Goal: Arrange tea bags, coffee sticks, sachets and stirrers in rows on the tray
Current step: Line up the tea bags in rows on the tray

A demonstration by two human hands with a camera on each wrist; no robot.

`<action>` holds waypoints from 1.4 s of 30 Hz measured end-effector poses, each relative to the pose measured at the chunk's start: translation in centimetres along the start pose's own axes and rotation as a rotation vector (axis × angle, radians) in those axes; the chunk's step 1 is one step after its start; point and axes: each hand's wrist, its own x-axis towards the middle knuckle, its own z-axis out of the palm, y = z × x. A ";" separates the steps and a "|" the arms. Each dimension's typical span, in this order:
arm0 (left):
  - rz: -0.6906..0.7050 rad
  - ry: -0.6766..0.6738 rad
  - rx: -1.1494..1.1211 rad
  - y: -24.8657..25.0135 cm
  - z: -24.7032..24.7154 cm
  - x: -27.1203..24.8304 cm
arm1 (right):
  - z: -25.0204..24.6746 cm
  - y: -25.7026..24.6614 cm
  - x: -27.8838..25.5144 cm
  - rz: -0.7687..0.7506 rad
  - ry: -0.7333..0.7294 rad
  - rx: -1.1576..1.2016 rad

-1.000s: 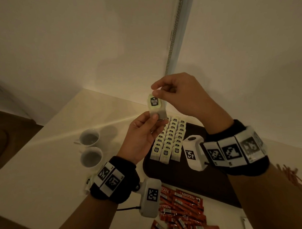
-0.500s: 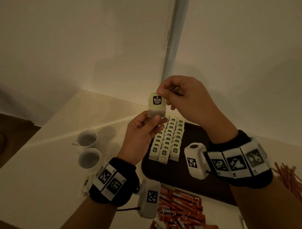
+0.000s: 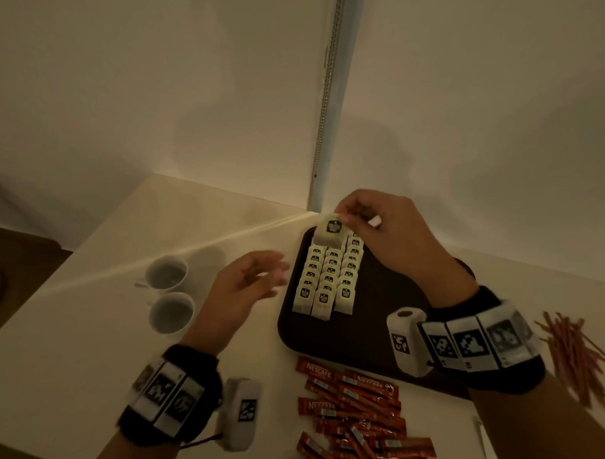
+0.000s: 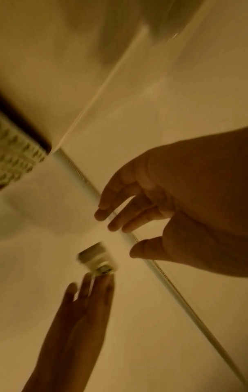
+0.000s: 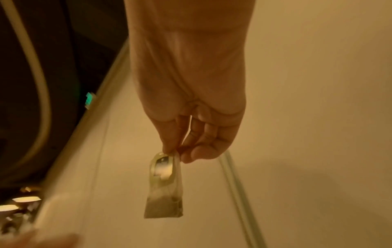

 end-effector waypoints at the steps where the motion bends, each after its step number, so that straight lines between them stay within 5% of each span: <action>1: -0.013 0.026 0.043 -0.6 -1.2 -0.7 | 0.4 1.4 -0.6 0.043 -0.018 -0.023; 12: -0.317 0.303 0.223 -8.0 -11.7 -10.0 | 8.8 15.1 -6.4 0.561 -0.461 -0.049; 19: -0.419 0.358 0.281 -9.6 -13.5 -12.0 | 10.7 17.0 -5.6 0.632 -0.260 -0.045; 30: -0.406 0.345 0.290 -8.6 -12.6 -11.5 | 11.9 17.2 -4.5 0.575 -0.126 -0.081; 35: -0.337 0.421 0.539 -8.6 -13.6 -10.8 | 12.3 13.7 -5.4 0.410 -0.047 0.006; 39: -0.437 0.458 0.734 -10.4 -14.5 -9.2 | 14.1 9.3 -8.4 0.174 -0.338 0.134; 42: -0.635 0.370 0.835 -12.1 -14.6 -8.3 | 16.3 7.4 -10.7 0.164 -0.603 0.144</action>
